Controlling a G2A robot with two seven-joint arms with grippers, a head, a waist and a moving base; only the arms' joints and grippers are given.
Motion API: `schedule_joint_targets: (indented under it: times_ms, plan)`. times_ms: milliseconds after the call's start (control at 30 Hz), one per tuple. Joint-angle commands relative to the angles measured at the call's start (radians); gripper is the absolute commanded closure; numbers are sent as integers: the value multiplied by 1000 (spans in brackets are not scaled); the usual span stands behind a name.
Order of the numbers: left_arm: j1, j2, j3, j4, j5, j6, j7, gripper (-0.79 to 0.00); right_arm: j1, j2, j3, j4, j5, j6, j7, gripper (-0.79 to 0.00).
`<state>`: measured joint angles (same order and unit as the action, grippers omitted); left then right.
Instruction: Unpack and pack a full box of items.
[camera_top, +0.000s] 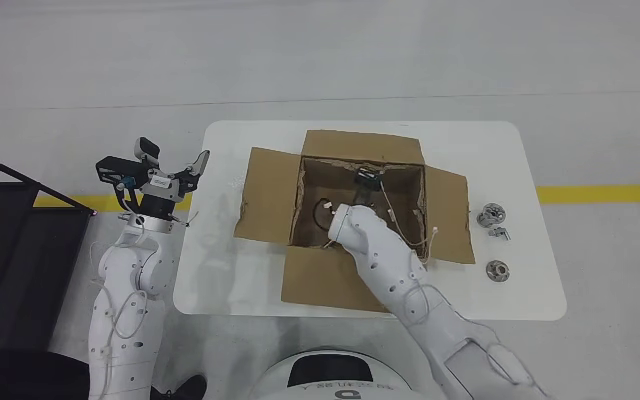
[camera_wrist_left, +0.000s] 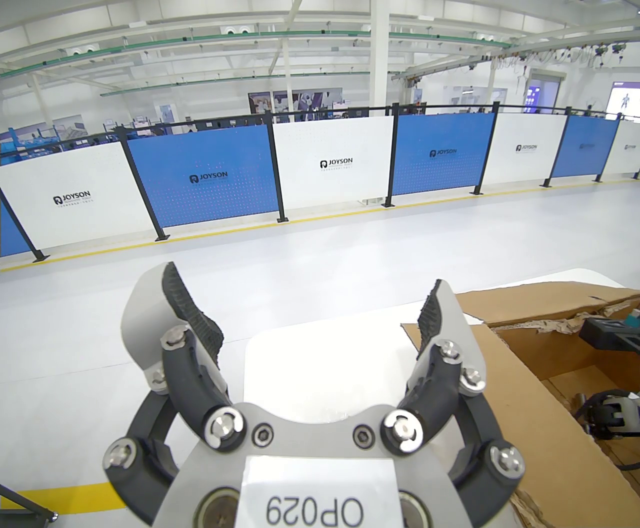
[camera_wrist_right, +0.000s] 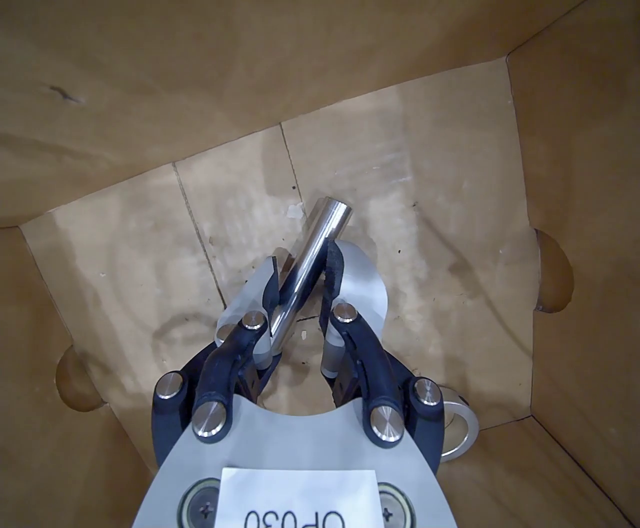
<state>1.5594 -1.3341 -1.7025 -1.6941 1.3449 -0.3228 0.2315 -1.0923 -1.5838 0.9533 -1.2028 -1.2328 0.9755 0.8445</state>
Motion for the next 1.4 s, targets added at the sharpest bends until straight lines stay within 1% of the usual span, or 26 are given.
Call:
schedule_joint_targets:
  times_ms: [0, 133, 233, 300, 467, 533, 600, 633, 733, 767, 933, 1033, 1067, 1100, 1133, 1200, 1233, 1367]
  plan:
    - [0, 0, 0, 0, 0, 0, 0, -785, 6, -3, 4, 13, 5, -2, 2, 0]
    - [0, 0, 0, 0, 0, 0, 0, -785, 7, -5, 20, 5, 8, -2, 2, 0]
    - [0, 0, 0, 0, 0, 0, 0, -785, -27, 2, 49, -78, -3, 4, -13, 0]
    - [0, 0, 0, 0, 0, 0, 0, -785, -77, 11, 78, -170, -11, -5, -39, 0]
    - [0, 0, 0, 0, 0, 0, 0, -785, -246, 32, 154, -411, -26, -36, -133, 0]
    - [0, 0, 0, 0, 0, 0, 0, -785, -298, 38, 183, -473, -19, -51, -154, 0]
    - [0, 0, 0, 0, 0, 0, 0, -785, -329, 42, 200, -500, -19, -68, -145, 0]
    - [0, 0, 0, 0, 0, 0, 0, -785, -336, 44, 202, -500, -26, -77, -133, -86]
    - [0, 0, 0, 0, 0, 0, 0, -785, -328, 45, 174, -484, -60, -115, -87, -271]
    - [0, 0, 0, 0, 0, 0, 0, -785, -320, 44, 164, -473, -82, -113, -77, -299]
    - [0, 0, 0, 0, 0, 0, 0, -785, -270, 35, 87, -429, -180, -95, 10, -332]
    - [0, 0, 0, 0, 0, 0, 0, -785, -236, 27, 50, -396, -238, -80, 80, -372]
    - [0, 0, 0, 0, 0, 0, 0, -785, -229, 24, 45, -384, -249, -85, 85, -388]
    - [0, 0, 0, 0, 0, 0, 0, -785, -223, 21, 42, -364, -259, -92, 92, -453]
    - [0, 0, 0, 0, 0, 0, 0, -785, -216, 17, 41, -347, -264, -100, 100, -536]
    - [0, 0, 0, 0, 0, 0, 0, -785, -207, 7, 39, -325, -261, -124, 124, -499]
    - [0, 0, 0, 0, 0, 0, 0, -785, -200, 2, 40, -316, -258, -141, 142, -511]
    - [0, 0, 0, 0, 0, 0, 0, -785, -173, -19, 53, -276, -257, -200, 200, -459]
